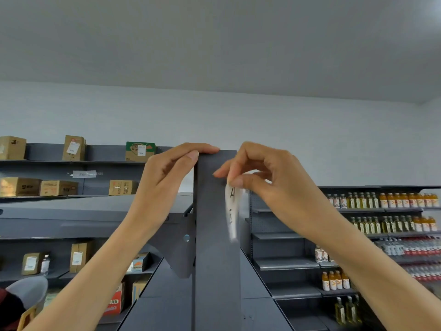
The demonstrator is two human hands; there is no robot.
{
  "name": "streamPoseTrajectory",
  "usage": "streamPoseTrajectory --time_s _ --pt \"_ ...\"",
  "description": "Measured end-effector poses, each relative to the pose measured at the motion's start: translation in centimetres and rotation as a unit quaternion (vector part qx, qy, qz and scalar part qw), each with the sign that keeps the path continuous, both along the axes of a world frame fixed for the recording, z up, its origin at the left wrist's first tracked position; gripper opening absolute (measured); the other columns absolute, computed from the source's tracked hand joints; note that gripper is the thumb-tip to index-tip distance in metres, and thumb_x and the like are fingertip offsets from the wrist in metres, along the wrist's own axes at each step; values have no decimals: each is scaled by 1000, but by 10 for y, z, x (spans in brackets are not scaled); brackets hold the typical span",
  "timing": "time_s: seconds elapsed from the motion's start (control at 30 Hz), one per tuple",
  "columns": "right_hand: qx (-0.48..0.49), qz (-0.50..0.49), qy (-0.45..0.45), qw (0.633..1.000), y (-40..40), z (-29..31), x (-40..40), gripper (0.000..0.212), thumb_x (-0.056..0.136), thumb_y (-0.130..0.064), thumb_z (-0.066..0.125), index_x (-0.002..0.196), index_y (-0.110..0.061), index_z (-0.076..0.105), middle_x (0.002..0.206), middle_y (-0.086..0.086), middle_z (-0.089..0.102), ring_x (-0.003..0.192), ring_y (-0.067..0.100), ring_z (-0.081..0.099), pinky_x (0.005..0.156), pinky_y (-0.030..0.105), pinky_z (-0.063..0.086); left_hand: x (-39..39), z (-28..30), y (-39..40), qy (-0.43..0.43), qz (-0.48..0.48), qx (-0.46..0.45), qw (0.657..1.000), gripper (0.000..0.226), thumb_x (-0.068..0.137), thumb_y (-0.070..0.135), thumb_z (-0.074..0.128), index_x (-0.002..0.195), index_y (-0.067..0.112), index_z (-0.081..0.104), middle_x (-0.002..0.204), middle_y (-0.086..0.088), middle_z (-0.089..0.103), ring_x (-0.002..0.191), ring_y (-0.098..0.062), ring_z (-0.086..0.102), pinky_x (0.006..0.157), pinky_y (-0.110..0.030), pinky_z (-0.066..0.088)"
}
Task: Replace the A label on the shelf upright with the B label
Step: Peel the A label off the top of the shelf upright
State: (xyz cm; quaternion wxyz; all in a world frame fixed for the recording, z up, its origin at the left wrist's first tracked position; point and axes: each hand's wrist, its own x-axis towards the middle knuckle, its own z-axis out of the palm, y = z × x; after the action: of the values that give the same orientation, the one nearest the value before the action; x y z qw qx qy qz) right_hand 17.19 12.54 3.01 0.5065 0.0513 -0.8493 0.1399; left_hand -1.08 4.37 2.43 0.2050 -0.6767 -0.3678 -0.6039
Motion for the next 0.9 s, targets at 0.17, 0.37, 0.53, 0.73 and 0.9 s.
streamPoseTrajectory --time_s 0.17,0.37,0.53,0.73,0.9 --pt "19 0 15 1000 -9 12 6 15 92 -2 62 83 -13 62 91 -7 78 88 -1 71 75 17 56 3 -3 -1 5 13 6 1000 38 102 9 40 110 33 68 113 19 73 115 -5 64 99 -24 49" --pt "55 -66 -16 996 -4 3 4 19 94 -1 59 88 -18 62 89 -10 72 90 1 66 72 15 52 29 -39 -13 34 98 105 989 24 95 26 50 112 41 58 123 12 57 123 -13 52 101 -31 45" --pt "82 -88 -63 991 -6 -3 10 28 94 2 57 95 -26 61 92 -14 67 93 2 63 78 11 49 37 -71 -12 75 196 104 972 23 91 21 61 103 41 63 107 10 55 108 -6 53 82 -22 49" --pt "61 -76 -119 988 -8 -14 15 37 93 4 57 112 -28 56 92 -10 69 93 3 64 78 9 47 42 -97 -12 -17 158 41 986 19 90 8 67 98 25 71 95 7 69 85 -13 62 69 -16 48" --pt "52 -78 -62 994 -8 -47 17 47 87 -13 71 118 -38 46 122 -24 55 120 -3 49 92 19 46 49 -112 -19 -136 80 22 987 19 88 13 69 101 27 69 98 12 74 91 -18 70 75 -24 56"
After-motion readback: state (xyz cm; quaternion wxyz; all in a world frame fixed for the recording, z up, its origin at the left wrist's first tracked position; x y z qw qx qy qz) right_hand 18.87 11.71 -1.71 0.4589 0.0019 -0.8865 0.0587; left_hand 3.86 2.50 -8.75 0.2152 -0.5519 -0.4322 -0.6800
